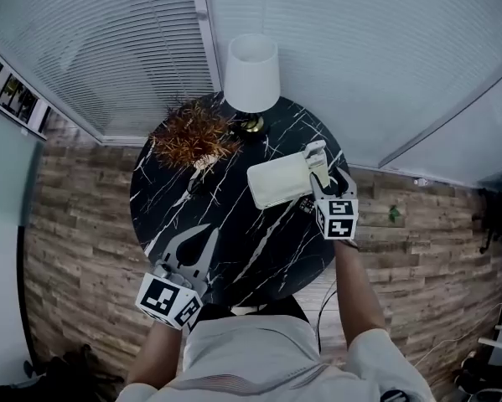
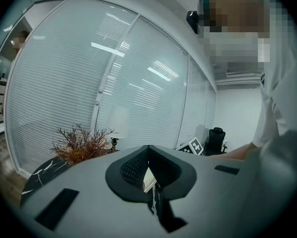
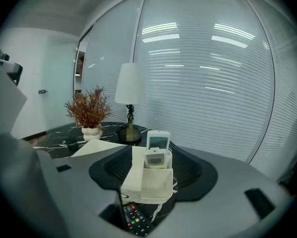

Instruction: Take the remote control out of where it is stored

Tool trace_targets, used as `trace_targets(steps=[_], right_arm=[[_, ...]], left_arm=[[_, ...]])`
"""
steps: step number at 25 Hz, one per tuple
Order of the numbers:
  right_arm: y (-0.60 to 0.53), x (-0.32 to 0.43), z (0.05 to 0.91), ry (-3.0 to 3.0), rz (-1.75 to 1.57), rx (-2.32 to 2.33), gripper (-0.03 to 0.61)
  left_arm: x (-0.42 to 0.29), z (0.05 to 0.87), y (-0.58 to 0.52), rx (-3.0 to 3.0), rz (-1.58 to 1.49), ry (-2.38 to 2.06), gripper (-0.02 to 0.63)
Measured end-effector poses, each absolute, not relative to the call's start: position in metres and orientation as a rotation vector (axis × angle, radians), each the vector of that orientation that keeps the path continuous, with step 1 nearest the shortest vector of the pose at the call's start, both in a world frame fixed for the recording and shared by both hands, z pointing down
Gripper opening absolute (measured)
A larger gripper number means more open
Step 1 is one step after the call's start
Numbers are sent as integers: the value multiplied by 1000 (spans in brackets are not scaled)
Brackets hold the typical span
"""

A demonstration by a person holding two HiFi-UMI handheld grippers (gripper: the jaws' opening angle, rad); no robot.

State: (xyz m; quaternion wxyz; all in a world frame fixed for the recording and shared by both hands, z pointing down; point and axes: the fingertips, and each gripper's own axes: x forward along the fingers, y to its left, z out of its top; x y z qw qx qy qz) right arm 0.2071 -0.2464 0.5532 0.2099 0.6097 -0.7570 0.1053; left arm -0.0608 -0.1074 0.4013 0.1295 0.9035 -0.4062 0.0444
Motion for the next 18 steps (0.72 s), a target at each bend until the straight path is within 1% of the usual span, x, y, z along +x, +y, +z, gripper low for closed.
trace_targets(steps=[8,18], right_arm=[[-283,206,604,-2064,321,1679,247],[-297,206,613,-2089,322,1693,244]], left_arm=[[-70,423,-119,2549,186,-1237,9],[-67,432,-131,2528,216,-1238,8]])
